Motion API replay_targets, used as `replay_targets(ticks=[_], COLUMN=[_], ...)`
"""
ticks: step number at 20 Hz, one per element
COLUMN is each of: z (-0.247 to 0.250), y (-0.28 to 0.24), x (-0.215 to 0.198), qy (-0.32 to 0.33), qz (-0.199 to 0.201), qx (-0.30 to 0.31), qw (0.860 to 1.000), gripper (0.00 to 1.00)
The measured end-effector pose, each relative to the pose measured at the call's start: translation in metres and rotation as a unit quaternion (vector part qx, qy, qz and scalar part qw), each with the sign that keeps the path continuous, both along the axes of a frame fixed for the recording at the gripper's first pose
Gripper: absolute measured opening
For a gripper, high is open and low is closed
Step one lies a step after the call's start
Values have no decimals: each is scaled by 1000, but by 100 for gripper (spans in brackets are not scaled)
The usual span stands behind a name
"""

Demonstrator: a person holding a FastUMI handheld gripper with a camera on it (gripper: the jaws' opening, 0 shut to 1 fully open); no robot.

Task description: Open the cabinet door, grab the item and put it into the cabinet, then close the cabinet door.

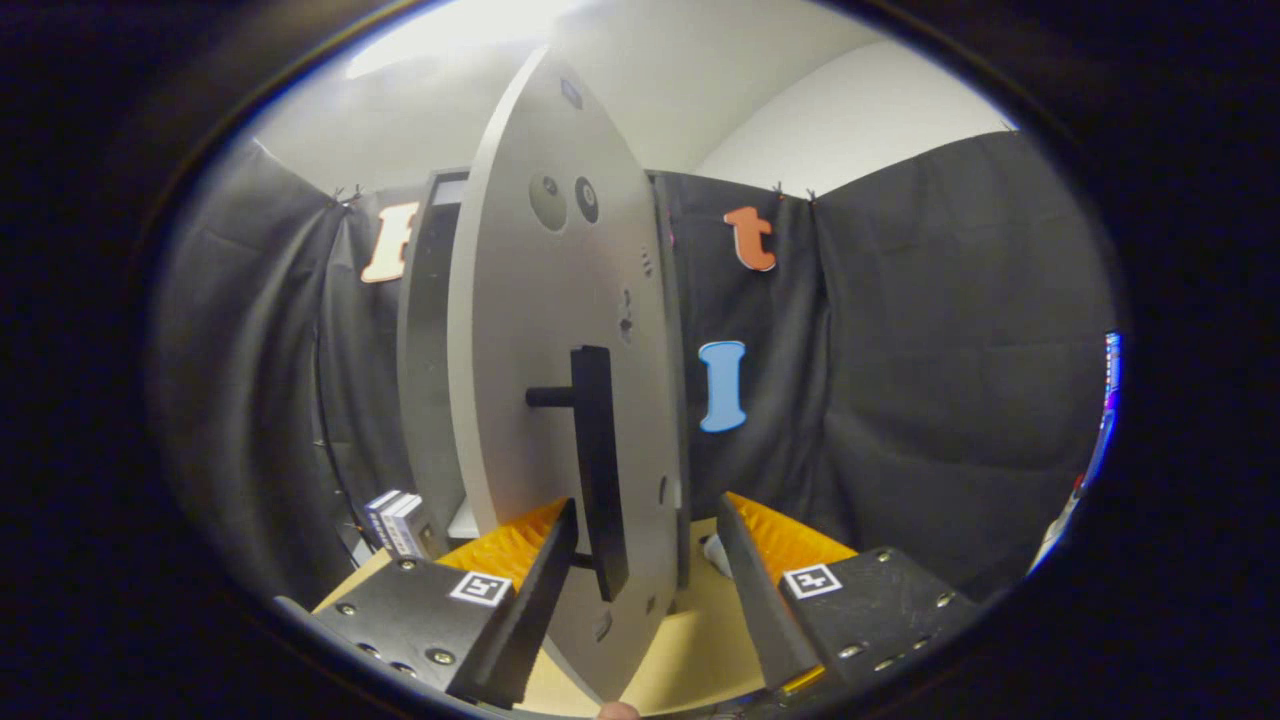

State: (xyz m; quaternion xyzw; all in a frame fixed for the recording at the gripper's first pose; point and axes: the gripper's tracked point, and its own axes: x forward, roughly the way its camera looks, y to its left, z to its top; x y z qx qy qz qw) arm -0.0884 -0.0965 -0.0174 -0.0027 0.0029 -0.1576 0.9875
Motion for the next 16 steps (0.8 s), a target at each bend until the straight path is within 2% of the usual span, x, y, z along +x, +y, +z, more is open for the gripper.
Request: replay_targets(ticks=[6, 10, 12, 16], z=[-13, -4, -4, -8], y=[68, 102, 112, 109], x=[52, 81, 93, 106], qy=[7, -15, -19, -19], qz=[86, 122, 130, 119], qx=[17, 31, 37, 42], qw=[996, 992, 991, 992], gripper=[86, 86, 86, 87])
